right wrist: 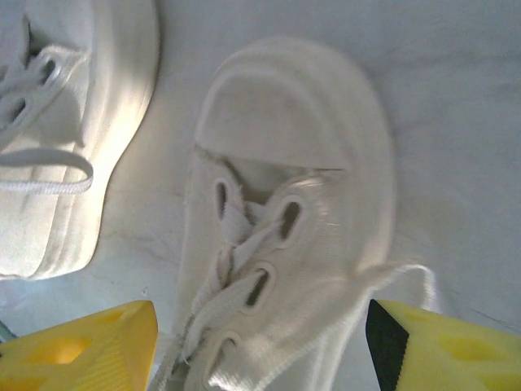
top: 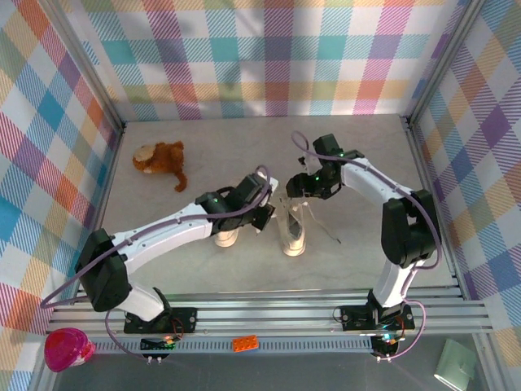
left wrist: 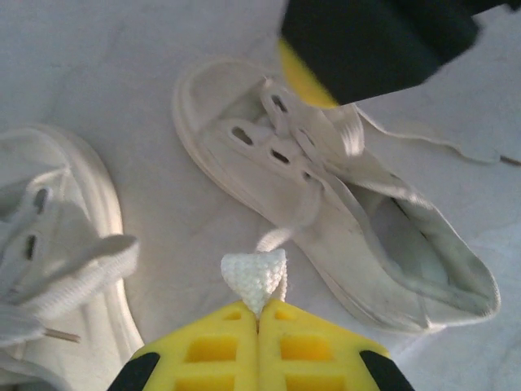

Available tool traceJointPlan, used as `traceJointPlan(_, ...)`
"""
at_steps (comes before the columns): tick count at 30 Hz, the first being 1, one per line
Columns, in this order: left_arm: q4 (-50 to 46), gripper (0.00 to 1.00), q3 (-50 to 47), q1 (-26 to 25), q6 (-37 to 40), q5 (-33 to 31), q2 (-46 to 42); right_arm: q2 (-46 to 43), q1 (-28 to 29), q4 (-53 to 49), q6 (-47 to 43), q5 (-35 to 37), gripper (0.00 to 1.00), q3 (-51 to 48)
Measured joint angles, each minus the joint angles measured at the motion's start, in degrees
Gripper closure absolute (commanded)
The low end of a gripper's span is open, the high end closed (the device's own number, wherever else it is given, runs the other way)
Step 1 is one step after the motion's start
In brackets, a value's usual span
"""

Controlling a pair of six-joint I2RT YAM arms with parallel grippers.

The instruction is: Tie the shoes

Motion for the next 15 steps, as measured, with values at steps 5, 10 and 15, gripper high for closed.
traceJointPlan(5, -2.3, 1.0, 6.2, 5.9, 3.5, 5.0, 4.6, -5.4, -3.3, -5.2, 5.0, 6.1, 0.34, -1.4)
traceJointPlan(10, -3.0, 1.0, 11.2, 10.8, 6.8, 11.0, 9.7, -10.3, -4.3, -7.8, 8.4, 10.2, 0.33, -10.3)
traceJointPlan(15, -3.2, 1.0, 15.6, 14.4, 7.9, 16.8, 15.1, -8.9, -3.5, -10.4, 10.1, 12.7, 0.32, -15.4)
